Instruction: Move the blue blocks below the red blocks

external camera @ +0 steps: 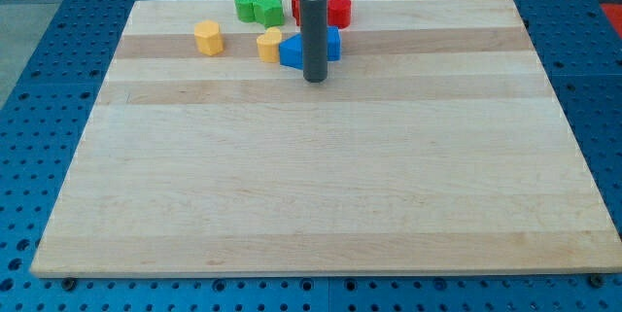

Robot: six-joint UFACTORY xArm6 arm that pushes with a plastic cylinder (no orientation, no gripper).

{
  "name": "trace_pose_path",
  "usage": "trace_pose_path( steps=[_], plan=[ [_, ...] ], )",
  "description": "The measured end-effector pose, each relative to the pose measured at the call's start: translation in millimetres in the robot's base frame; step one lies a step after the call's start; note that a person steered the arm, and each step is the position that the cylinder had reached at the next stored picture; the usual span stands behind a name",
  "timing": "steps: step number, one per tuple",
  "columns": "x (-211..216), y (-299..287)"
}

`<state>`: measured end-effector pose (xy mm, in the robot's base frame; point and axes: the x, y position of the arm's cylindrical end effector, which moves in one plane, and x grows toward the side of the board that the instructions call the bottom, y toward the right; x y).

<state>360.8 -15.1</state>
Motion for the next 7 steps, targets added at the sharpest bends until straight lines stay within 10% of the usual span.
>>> trace_pose_path(
  steps=[5,7],
  plan=[
    [-17,-16],
    [37,-82]
  ],
)
